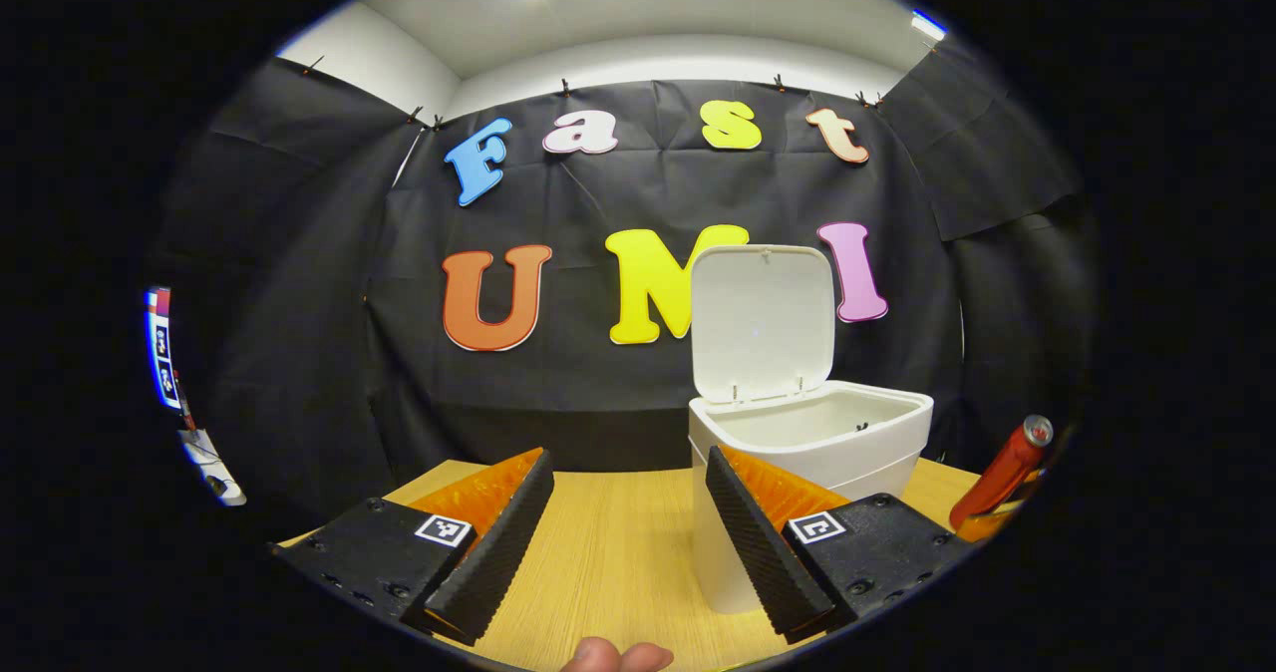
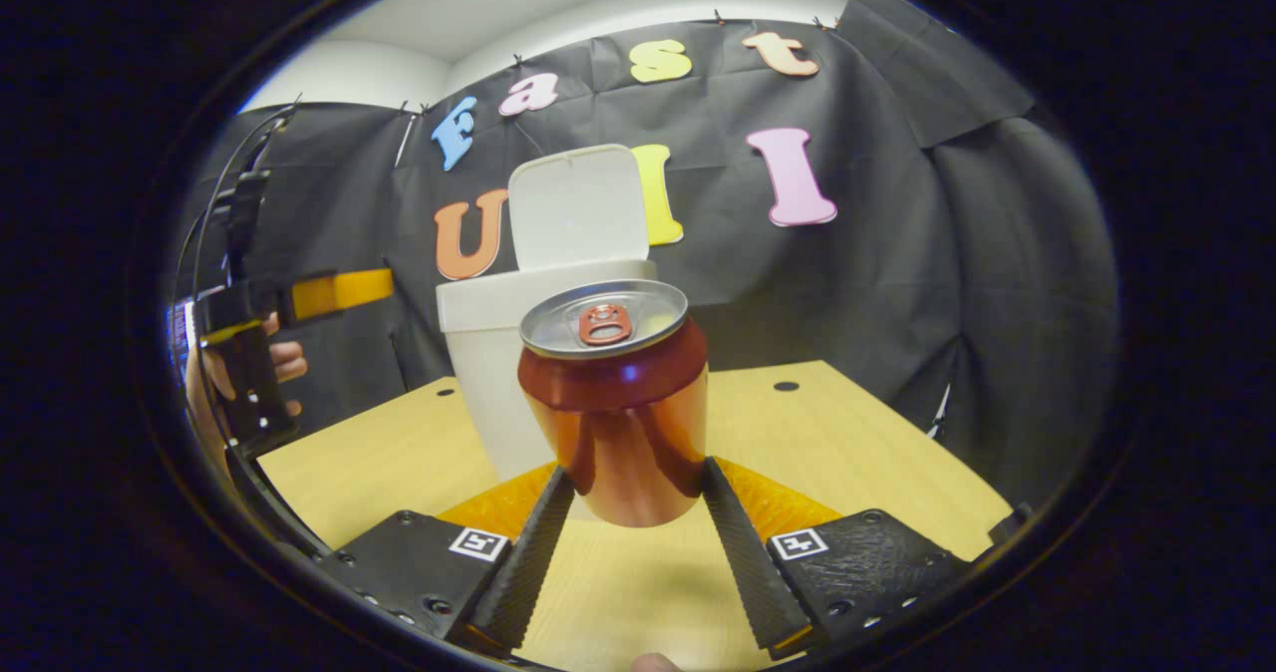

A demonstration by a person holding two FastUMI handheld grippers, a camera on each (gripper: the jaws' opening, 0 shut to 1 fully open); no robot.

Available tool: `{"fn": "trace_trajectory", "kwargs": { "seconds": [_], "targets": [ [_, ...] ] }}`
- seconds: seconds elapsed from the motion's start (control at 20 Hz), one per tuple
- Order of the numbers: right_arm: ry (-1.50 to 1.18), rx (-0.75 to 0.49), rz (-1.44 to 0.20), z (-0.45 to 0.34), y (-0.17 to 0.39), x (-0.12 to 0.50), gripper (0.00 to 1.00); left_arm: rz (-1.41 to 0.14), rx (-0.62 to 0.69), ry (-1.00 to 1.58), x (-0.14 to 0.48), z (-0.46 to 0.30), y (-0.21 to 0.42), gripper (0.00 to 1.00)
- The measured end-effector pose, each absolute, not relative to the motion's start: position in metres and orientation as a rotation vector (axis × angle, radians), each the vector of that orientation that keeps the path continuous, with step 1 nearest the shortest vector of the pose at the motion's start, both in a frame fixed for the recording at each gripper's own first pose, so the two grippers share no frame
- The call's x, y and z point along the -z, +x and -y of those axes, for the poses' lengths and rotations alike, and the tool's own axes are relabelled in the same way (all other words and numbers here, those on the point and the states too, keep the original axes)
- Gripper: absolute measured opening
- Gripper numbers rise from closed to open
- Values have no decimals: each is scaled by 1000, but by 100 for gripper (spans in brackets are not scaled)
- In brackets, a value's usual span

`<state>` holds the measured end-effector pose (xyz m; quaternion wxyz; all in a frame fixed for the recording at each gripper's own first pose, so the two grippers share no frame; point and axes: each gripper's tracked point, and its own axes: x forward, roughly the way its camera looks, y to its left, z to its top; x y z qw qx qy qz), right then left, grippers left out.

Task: Press the lid of the desktop garbage bin to open it, pick up the crumpled paper on the desktop and throw it into the bin, then pick up the pop can on the desktop and drop it into the bin, and finally close the garbage bin lid.

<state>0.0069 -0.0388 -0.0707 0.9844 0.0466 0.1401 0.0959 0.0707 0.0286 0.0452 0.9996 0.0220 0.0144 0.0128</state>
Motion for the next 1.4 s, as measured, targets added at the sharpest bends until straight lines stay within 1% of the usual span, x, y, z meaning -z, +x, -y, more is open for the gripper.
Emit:
{"fn": "trace_trajectory", "kwargs": {
  "seconds": [0.3,0.45,0.6,0.75,0.95,1.15,1.4],
  "targets": [
    [55,-269,-240,14,35,1,81,-31,-114,64,-11,-76,34,99],
    [29,-302,-231,-5,46,-28,80,-22,-135,90,0,-84,20,99],
    [31,-344,-235,-27,56,-49,80,-7,-127,122,3,-85,8,99],
    [46,-360,-274,-44,73,-58,80,5,-93,109,1,-83,4,99],
    [26,-322,-295,-52,115,-69,80,1,-77,95,0,-82,1,99],
    [35,-299,-366,-61,151,-58,80,-2,-66,58,0,-80,0,99],
    [47,-272,-438,-66,175,-37,80,-13,-98,43,3,-97,-1,99]
  ]
}}
